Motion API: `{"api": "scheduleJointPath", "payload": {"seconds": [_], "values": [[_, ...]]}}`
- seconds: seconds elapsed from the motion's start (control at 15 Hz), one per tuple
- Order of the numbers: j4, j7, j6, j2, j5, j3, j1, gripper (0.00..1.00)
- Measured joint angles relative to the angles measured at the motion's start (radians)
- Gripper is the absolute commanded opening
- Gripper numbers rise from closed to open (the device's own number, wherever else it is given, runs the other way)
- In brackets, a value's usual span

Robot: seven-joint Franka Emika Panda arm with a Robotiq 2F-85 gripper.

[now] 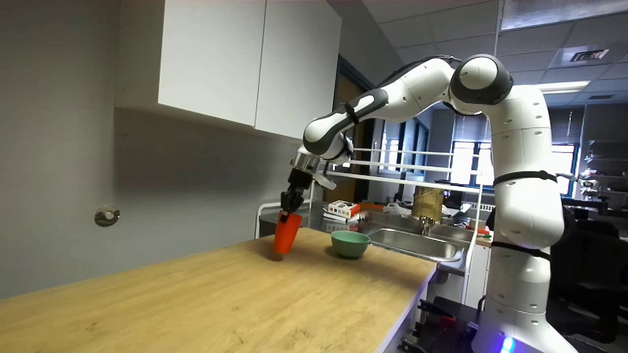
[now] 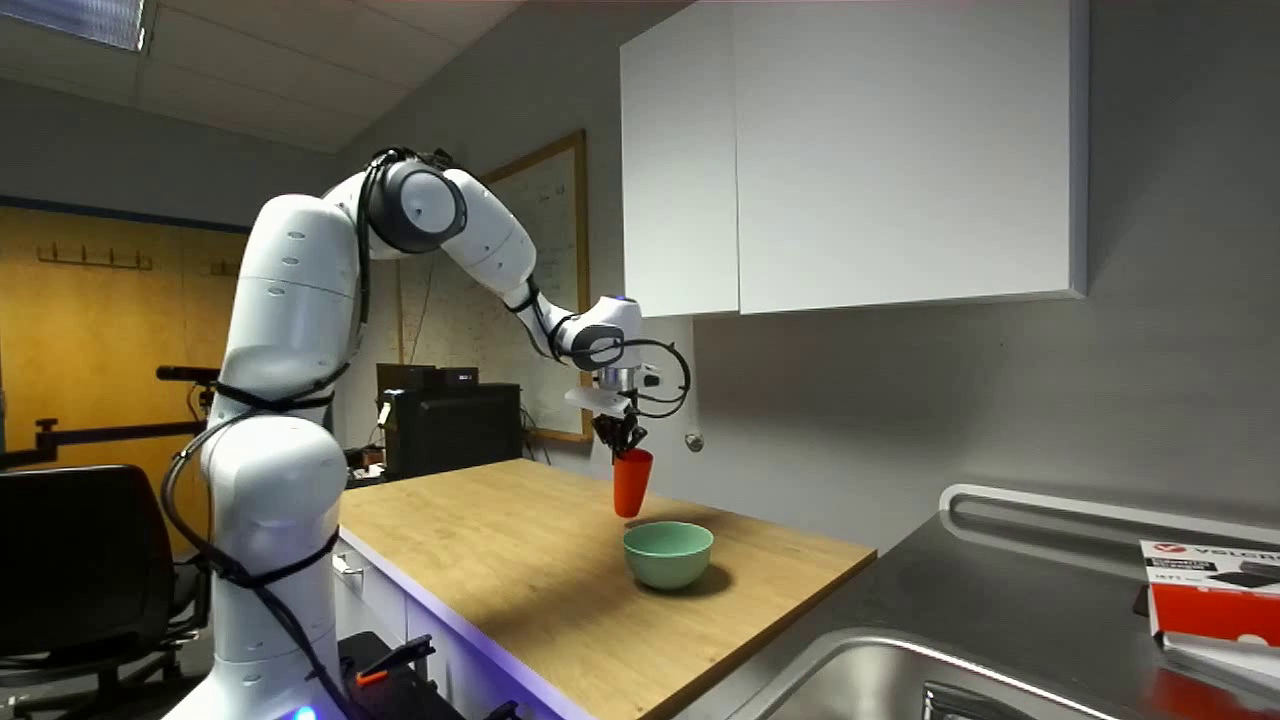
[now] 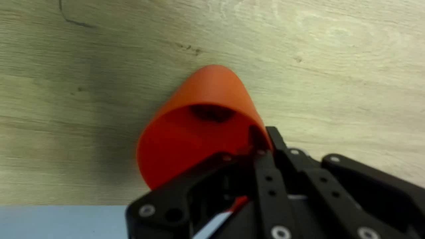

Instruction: Pour the contents from the orange cup into the green bowl

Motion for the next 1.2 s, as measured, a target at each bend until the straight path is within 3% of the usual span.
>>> {"api": "scheduleJointPath", "payload": {"seconds": [0.33, 0.73, 0.93, 1.2], "values": [[-0.189, -0.243, 0.103, -0.16, 0.326, -0.069, -0.076, 0.02], [-0.37, -0.605, 0.126, -0.297, 0.755, -0.208, -0.078, 0.02], [-0.423, -0.821, 0.077, -0.338, 0.993, -0.27, -0.081, 0.02], [-0.466, -1.05, -0.088, -0.351, 1.221, -0.331, -0.112, 0.02]]}}
